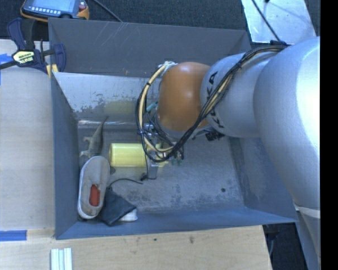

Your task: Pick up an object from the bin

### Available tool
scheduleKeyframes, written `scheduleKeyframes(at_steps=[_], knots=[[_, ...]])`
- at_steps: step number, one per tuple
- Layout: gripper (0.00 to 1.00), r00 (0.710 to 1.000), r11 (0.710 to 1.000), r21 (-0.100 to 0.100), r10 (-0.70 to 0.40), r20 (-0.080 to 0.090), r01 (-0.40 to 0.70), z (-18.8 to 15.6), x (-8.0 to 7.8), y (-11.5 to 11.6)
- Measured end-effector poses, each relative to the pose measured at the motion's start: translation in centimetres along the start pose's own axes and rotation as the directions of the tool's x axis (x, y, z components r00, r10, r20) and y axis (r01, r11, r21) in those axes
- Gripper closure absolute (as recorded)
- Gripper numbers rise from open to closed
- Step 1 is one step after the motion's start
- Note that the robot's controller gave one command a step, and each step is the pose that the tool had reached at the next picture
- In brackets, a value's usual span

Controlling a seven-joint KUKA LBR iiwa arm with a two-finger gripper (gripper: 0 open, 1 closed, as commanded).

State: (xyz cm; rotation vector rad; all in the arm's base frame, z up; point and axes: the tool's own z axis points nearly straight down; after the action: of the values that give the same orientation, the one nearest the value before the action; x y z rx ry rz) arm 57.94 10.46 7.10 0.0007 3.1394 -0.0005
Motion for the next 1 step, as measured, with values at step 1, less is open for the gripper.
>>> scheduleKeyframes(at_steps=[1], knots=[[1.00,0.999,0.999,-0.003,0.051,0.007,-0.051,0.03,-0.76,1.23]])
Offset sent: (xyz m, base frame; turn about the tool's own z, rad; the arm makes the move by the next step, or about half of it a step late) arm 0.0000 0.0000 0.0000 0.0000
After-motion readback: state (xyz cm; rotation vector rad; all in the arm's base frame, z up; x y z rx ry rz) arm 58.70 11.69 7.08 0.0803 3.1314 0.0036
